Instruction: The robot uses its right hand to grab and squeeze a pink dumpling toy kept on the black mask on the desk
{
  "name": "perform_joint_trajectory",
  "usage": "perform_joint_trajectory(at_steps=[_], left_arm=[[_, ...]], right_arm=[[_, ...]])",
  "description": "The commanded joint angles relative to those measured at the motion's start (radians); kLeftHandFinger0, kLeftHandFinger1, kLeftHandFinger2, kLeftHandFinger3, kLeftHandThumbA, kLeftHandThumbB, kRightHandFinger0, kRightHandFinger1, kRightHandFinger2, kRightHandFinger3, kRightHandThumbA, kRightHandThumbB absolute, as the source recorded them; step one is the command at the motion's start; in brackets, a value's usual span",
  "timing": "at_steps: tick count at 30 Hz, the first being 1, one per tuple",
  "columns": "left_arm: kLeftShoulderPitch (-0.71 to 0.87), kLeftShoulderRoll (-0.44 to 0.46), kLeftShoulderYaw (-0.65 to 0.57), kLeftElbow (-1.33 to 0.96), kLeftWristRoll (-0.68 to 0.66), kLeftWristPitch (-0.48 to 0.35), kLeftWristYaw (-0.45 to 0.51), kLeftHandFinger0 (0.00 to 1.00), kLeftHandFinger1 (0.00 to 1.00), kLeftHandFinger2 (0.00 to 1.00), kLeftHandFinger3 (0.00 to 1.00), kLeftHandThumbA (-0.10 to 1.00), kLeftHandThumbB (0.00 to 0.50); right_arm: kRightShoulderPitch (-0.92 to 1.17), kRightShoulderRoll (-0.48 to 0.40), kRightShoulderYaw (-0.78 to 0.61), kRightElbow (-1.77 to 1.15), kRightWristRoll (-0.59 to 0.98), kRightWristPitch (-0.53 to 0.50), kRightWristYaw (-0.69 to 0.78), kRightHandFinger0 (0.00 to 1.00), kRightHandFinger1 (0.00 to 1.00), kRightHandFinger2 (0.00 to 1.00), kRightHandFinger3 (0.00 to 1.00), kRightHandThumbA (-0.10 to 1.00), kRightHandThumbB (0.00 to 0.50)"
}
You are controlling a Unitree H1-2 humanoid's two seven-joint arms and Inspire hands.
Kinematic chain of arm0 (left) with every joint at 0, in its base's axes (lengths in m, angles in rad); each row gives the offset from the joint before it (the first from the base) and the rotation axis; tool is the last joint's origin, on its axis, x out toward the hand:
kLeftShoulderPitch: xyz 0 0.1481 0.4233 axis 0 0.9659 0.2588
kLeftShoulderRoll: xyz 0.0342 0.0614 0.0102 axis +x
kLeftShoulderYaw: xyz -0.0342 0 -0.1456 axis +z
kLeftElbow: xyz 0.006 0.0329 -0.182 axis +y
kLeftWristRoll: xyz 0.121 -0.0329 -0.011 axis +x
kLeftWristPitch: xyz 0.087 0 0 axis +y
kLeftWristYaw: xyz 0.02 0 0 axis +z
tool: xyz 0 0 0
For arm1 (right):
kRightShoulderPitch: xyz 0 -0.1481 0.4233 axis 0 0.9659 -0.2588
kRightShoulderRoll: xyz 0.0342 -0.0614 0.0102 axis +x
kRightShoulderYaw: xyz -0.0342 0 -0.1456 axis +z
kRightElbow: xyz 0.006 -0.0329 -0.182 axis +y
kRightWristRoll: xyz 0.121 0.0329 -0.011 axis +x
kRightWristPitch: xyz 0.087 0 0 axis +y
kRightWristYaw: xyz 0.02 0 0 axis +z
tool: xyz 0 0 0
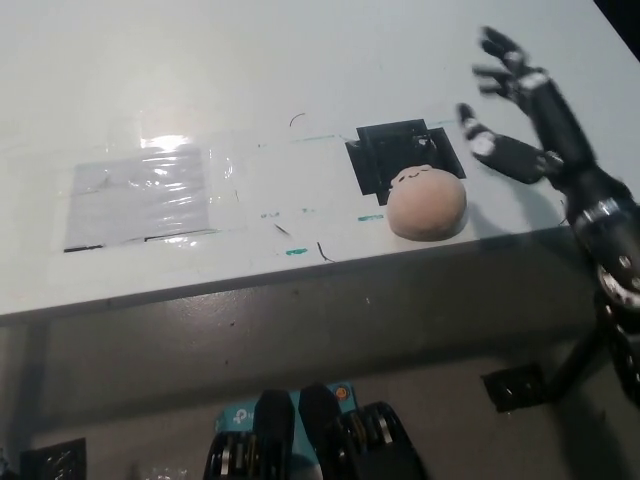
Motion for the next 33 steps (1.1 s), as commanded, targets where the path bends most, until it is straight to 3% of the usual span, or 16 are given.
perform_joint_trajectory(at_steps=[1, 2, 4, 6, 13, 19, 24, 33], left_arm=[[-0.01, 0.02, 0.007, -0.015, -0.024, -0.04, -0.03, 0.0, 0.0, 0.09, 0.16, 1.0, 0.5], [-0.01, 0.02, 0.007, -0.015, -0.024, -0.04, -0.031, 0.0, 0.0, 0.09, 0.16, 1.0, 0.5], [-0.008, 0.019, 0.007, -0.023, -0.019, -0.032, -0.022, 0.0, 0.0, 0.09, 0.18, 1.0, 0.5], [-0.013, 0.019, 0.009, -0.016, -0.024, -0.037, -0.028, 0.0, 0.0, 0.08, 0.18, 0.99, 0.5], [-0.017, 0.021, 0.006, -0.018, -0.021, -0.038, -0.03, 0.0, 0.0, 0.06, 0.16, 1.0, 0.5], [-0.013, 0.019, 0.011, -0.024, -0.026, -0.034, -0.028, 0.0, 0.0, 0.06, 0.17, 0.99, 0.5], [-0.005, 0.017, 0.014, -0.026, -0.034, -0.025, -0.032, 0.0, 0.01, 0.09, 0.18, 0.98, 0.5], [0.005, 0.018, 0.013, -0.037, -0.032, -0.026, -0.029, 0.0, 0.04, 0.14, 0.23, 1.0, 0.5]], right_arm=[[-0.089, -0.038, 0.088, 0.037, -0.107, 0.056, 0.101, 1.0, 1.0, 1.0, 1.0, 0.61, 0.387], [-0.09, -0.04, 0.092, 0.037, -0.105, 0.058, 0.1, 1.0, 1.0, 1.0, 1.0, 0.62, 0.385], [-0.116, -0.03, 0.121, 0.077, -0.115, 0.068, 0.108, 1.0, 1.0, 1.0, 1.0, 0.67, 0.444], [-0.139, -0.02, 0.164, 0.124, -0.173, 0.057, 0.094, 1.0, 1.0, 1.0, 1.0, 0.8, 0.495], [-0.151, 0.0, 0.23, 0.235, -0.275, 0.031, 0.035, 1.0, 1.0, 1.0, 1.0, 1.0, 0.5], [-0.168, 0.023, 0.239, 0.461, -0.327, -0.064, -0.049, 1.0, 1.0, 1.0, 1.0, 0.91, 0.494], [-0.183, 0.028, 0.248, 0.561, -0.367, -0.124, -0.09, 1.0, 1.0, 1.0, 1.0, 0.95, 0.5], [-0.206, 0.092, 0.25, 0.762, -0.37, -0.235, -0.137, 1.0, 1.0, 1.0, 1.0, 0.86, 0.484]])
